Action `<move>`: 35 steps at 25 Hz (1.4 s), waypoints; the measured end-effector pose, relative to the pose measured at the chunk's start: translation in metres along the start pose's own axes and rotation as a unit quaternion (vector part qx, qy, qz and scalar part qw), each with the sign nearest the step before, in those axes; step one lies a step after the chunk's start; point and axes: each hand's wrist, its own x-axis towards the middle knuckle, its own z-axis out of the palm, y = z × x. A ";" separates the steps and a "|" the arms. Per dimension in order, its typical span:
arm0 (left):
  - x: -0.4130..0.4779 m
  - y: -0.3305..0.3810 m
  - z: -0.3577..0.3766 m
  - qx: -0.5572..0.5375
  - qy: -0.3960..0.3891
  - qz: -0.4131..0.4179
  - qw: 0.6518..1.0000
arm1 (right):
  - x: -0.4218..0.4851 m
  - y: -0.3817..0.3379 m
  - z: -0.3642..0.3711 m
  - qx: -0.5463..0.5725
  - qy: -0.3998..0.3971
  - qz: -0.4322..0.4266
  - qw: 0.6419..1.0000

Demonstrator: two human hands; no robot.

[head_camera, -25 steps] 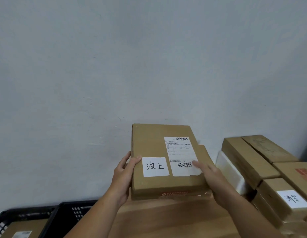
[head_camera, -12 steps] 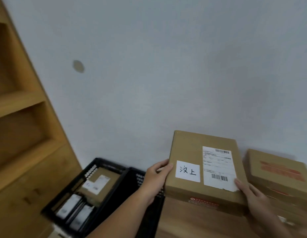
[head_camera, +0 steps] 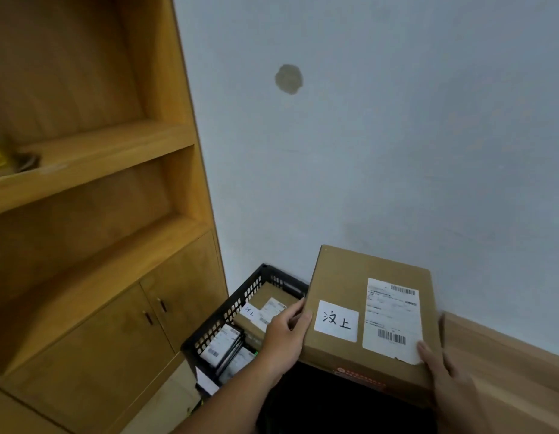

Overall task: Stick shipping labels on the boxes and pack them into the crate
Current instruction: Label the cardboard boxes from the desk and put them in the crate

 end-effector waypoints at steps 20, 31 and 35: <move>0.320 -0.219 -0.202 0.193 0.008 -0.109 0.975 | 0.209 0.181 0.336 -0.022 0.013 0.089 0.996; 0.421 -0.310 -0.217 0.294 -0.068 -0.069 0.951 | 0.296 0.284 0.409 -0.025 0.069 0.097 0.993; 0.419 -0.320 -0.214 0.378 -0.125 0.035 0.916 | 0.301 0.297 0.410 -0.045 0.092 0.075 0.992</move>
